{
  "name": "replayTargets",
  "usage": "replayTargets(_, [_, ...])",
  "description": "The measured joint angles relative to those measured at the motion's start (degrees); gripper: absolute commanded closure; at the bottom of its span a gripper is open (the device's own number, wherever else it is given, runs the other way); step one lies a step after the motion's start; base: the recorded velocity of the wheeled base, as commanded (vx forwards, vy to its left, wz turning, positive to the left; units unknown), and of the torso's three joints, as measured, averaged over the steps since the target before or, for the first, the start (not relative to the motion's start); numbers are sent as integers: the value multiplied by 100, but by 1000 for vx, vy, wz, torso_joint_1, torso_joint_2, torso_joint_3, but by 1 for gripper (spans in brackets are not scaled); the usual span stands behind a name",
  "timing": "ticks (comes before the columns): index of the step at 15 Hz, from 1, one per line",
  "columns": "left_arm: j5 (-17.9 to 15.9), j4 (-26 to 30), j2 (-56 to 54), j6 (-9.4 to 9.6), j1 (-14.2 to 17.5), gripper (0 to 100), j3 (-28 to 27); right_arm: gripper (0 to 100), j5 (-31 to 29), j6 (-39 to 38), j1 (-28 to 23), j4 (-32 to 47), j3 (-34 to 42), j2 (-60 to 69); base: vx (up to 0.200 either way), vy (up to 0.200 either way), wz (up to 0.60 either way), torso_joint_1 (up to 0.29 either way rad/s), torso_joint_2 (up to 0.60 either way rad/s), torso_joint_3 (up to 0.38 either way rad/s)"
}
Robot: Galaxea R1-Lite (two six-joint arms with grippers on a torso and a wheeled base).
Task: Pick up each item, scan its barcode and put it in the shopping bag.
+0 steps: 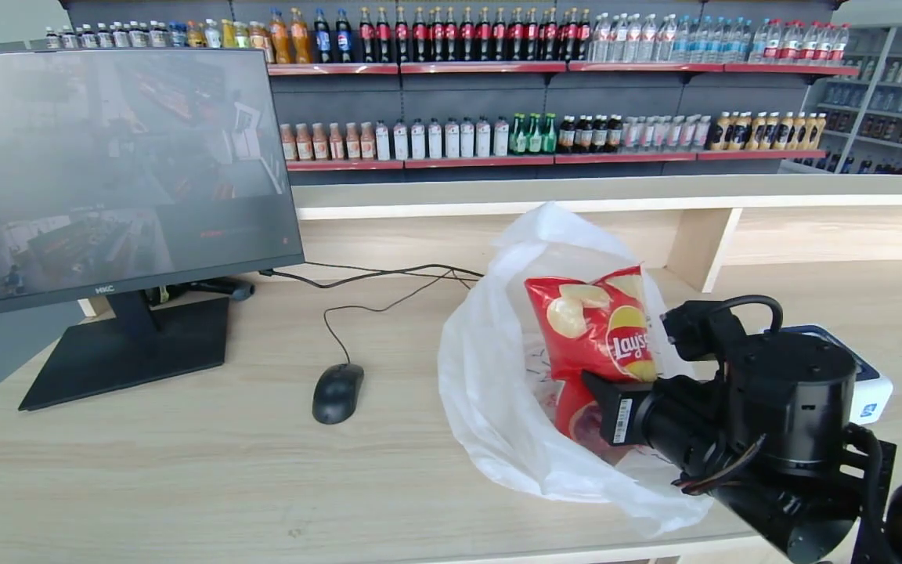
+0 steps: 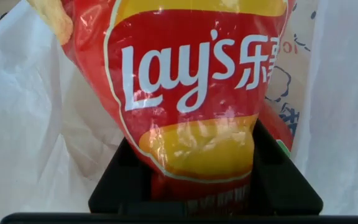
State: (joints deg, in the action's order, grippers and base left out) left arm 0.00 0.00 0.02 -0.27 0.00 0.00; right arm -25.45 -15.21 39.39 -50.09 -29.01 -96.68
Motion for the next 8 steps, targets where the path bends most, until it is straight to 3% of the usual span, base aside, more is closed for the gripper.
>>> replayTargets(8, [-2,0,0,0,0,0,0,100,115,-35,5,-51,374,-6,0,0,0,0,0,0])
